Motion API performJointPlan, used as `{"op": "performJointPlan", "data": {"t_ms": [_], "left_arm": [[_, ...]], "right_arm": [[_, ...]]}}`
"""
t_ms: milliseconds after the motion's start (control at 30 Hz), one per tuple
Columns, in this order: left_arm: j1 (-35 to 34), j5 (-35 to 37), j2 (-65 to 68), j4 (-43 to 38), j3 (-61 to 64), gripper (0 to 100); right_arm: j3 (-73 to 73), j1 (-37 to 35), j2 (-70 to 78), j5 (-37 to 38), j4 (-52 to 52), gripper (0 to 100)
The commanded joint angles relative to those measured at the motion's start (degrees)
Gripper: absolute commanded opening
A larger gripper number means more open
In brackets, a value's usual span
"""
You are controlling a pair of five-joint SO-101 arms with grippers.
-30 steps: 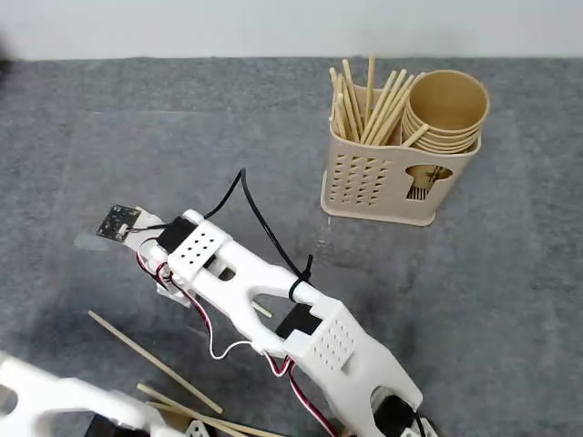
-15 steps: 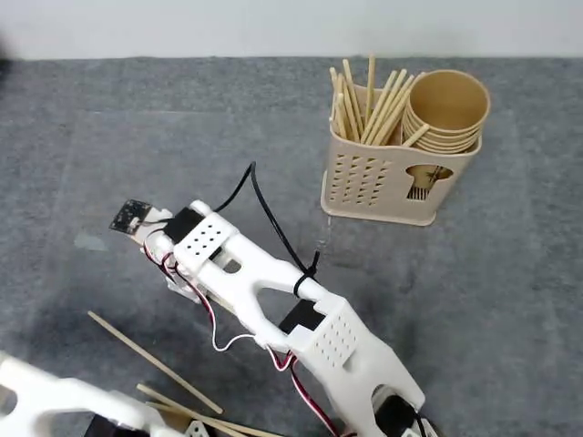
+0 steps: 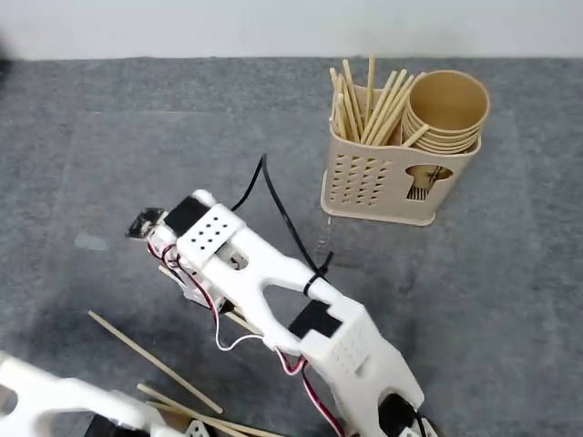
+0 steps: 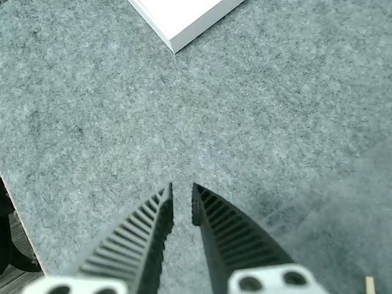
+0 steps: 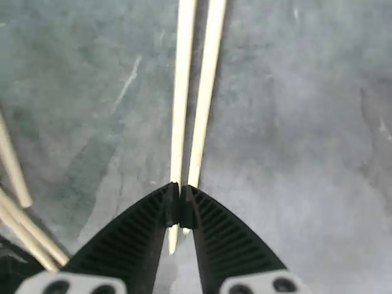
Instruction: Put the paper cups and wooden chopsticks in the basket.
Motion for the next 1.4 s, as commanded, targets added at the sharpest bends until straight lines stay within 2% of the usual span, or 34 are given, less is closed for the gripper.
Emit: {"op": "performJointPlan", "data": {"t_ms": [0, 233, 433, 533, 667, 833, 933, 1100, 1367], "left_arm": [[0.35, -0.18, -0.7, -0.79, -0.57, 5], [0.44, -0.18, -0.97, -1.05, 0.84, 5], [3.6, -0.18, -1.14, -1.05, 3.38, 5], [3.34, -0.18, -1.14, -1.14, 3.12, 5], [3.52, -0.18, -1.14, -1.14, 3.03, 5], [3.69, -0.18, -1.14, -1.14, 3.03, 5], [3.43, -0.18, -1.14, -1.14, 3.03, 5], [3.25, -0.18, -1.14, -2.2, 3.03, 5], [3.25, -0.18, -1.14, -3.25, 3.12, 5]], "right_arm": [[0.7, 1.01, -8.84, -3.16, 2.59, 0.8], [12.13, -0.13, -17.54, -3.78, -0.48, 1.7], [24.35, -4.18, -17.54, -3.69, -16.92, 19.7], [29.27, -4.7, -17.54, -3.69, -25.63, 22.6], [30.95, -4.35, -17.36, -3.69, -32.92, 22.6], [29.27, -4.35, -11.74, -3.69, -36.35, 22.5], [26.46, -4.26, -5.85, -3.6, -36.18, 18.2], [20.57, -4.35, 0.48, -3.34, -33.1, 0.2], [18.99, -4.26, -0.92, -3.08, -29.14, 0.8]]}}
